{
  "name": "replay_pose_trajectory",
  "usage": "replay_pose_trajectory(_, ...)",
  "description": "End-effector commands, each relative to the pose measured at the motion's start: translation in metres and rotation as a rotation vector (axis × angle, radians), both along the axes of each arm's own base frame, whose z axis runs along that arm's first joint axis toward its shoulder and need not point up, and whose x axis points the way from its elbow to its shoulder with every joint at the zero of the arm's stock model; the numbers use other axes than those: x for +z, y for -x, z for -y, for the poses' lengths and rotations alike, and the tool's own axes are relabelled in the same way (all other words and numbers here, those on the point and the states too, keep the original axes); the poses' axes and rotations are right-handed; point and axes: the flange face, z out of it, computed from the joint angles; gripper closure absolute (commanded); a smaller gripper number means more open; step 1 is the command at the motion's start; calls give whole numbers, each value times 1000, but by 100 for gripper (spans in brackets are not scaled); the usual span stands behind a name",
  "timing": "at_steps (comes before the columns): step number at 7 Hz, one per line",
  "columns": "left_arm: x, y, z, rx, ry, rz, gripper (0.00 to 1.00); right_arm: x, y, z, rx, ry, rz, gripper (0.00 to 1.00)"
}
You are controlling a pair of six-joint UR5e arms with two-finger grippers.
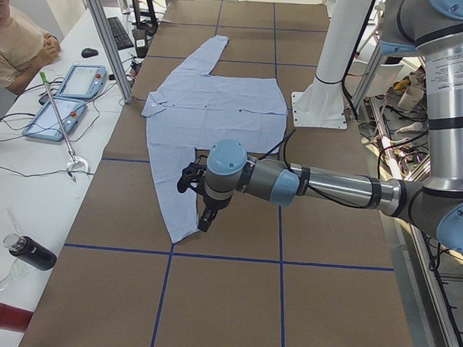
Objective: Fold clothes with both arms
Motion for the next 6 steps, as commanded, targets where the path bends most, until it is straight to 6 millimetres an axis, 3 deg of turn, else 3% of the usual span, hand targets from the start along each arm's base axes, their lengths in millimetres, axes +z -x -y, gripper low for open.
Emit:
replay_pose_trajectory(1, -41, 0, 12, -2, -229, -4, 0, -38, 3, 15, 6, -162, 33, 0)
replay_pose_trajectory(2, -53, -1, 15, -1, -326, -8, 0, -32, 4, 21, 3, -237, 48, 0)
replay_pose_trajectory(3, -67, -1, 32, -5, -393, -9, 0, -5, 7, 18, -2, -214, 104, 0)
replay_pose_trajectory(4, -57, -2, 36, -1, -384, -11, 0, 21, 13, 7, -12, -258, 175, 0)
replay_pose_trajectory(5, -59, -3, 36, 3, -389, -14, 0, 34, 15, -9, 40, -289, 187, 0)
replay_pose_trajectory(6, -59, -3, 36, 4, -390, -16, 0, 24, 33, -2, 143, -207, 221, 0)
